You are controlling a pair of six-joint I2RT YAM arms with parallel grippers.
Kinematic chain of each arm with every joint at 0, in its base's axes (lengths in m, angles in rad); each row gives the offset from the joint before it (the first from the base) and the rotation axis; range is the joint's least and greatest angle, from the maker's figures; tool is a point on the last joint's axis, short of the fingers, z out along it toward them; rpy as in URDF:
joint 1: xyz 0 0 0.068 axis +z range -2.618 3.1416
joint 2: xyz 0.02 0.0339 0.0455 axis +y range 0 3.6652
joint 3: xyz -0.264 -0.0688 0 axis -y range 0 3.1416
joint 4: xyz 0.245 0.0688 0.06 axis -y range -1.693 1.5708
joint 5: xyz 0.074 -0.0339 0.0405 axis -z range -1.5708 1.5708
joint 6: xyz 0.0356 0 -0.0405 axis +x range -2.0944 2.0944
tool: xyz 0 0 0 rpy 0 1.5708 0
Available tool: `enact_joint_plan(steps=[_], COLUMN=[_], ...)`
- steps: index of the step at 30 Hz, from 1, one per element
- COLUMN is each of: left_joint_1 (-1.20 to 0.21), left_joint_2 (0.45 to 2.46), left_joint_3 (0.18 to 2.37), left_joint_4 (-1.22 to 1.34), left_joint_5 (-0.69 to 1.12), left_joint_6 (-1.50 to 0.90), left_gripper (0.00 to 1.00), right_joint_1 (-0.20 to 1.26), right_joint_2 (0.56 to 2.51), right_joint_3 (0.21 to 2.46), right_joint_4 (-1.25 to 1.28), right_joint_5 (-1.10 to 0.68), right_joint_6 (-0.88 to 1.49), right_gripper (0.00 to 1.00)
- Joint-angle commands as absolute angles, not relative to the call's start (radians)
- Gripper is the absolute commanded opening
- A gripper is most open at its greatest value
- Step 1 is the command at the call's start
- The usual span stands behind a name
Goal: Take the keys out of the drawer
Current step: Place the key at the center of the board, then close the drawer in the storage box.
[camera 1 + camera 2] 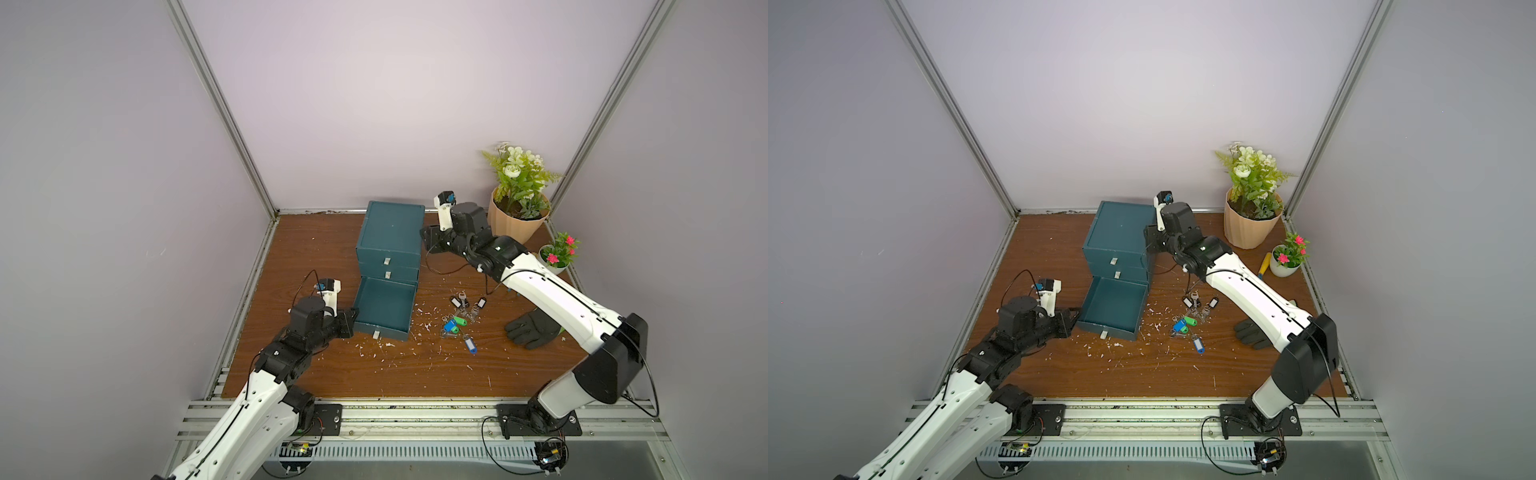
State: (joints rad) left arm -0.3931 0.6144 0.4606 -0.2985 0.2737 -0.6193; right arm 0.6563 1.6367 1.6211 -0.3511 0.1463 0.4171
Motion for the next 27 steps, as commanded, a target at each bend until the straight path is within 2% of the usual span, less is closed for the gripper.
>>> enact_joint_plan(steps=[1,6,27], left_joint_1=[-0.403,-0.403,-0.464], left_joint_2=[0.575,0.548,0.587], left_joint_3=[0.431,0.382,0.236], left_joint_4=[-0.334,-0.331,-0.182], left_joint_5=[0.286,0.274,0.243], left_joint_6=[-0.688,-0.748,-0.875], left_gripper=[0.00,0.01,0.01], right_joint_1=[0.645,0.638,0.625], right_joint_2=[1.723,1.841,1.910], right_joint_3=[1.783,1.928,1.923], right_joint_4=[-0.468,-0.557,-0.562], right_joint_5=[0.110,0.127,0.131], right_joint_6=[0.534,0.569,0.642], right_gripper=[0.51,0.53,0.56])
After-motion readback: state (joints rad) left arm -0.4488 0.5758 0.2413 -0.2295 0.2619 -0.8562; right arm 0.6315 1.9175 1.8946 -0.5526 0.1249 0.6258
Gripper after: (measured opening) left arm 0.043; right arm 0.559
